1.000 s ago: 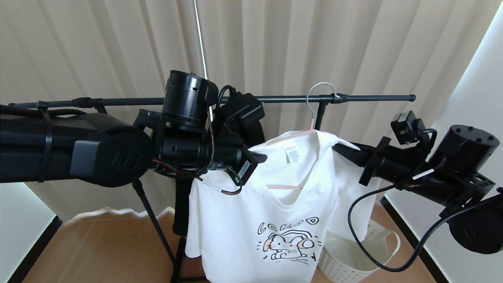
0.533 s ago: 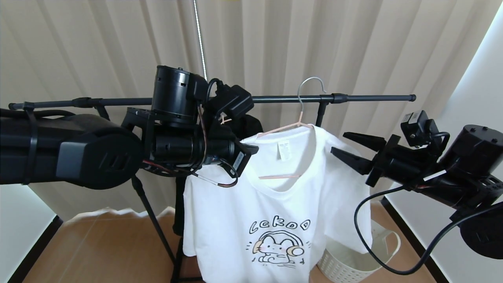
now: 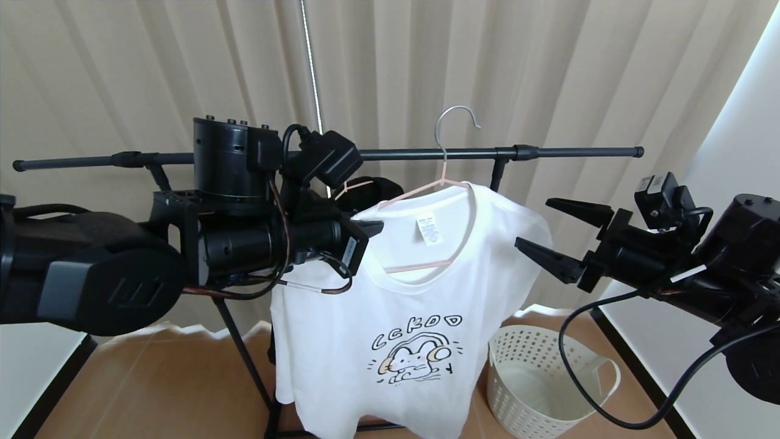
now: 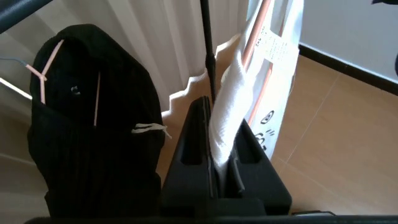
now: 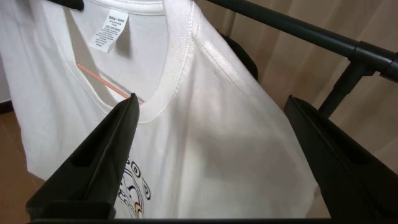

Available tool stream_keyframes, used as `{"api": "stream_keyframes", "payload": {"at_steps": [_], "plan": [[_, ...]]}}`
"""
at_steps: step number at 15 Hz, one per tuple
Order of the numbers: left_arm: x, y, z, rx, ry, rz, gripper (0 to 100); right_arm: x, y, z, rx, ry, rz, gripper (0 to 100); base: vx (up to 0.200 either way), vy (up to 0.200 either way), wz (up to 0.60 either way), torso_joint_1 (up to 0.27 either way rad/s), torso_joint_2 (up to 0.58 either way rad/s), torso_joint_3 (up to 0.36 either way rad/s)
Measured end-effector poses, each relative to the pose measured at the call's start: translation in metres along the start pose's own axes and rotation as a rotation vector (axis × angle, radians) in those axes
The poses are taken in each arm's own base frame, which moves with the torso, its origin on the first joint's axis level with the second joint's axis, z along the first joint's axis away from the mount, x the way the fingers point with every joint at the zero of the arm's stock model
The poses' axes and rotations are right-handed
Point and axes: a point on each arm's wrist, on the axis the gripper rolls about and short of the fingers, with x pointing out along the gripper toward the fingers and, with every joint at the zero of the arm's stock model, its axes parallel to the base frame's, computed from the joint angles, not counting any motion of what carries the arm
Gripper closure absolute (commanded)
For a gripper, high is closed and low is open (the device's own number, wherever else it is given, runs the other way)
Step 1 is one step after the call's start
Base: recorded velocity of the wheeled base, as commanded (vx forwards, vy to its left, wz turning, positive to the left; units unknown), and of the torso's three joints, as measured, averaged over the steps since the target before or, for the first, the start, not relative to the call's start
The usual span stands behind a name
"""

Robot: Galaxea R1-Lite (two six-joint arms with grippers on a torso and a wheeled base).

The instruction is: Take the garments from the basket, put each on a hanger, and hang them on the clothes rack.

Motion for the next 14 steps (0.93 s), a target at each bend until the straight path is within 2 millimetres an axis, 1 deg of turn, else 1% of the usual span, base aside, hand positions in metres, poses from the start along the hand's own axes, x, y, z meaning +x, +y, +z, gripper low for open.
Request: {"api": "stream_keyframes", "payload": {"at_steps": [2,4,8,14], "plan": [[-0.009,-0.001,0.0,0.004,-0.026,0.009,100,0.001,-0.005,-0.001,-0.002,0.001,-0.012,0,0.0,0.0,0.0,0.0,0.0,0.0],[-0.017,-0.003,-0.001,0.009,-0.047,0.014,100,0.003,-0.013,-0.007,-0.006,0.012,-0.03,0,0.0,0.0,0.0,0.0,0.0,0.0],[-0.032,-0.006,-0.003,0.014,-0.068,0.03,100,0.006,-0.033,-0.029,-0.064,0.064,-0.073,0,0.0,0.0,0.0,0.0,0.0,0.0],[-0.043,-0.004,0.001,0.017,-0.086,0.06,100,0.008,-0.039,-0.052,-0.133,0.122,-0.071,0,0.0,0.0,0.0,0.0,0.0,0.0]]}}
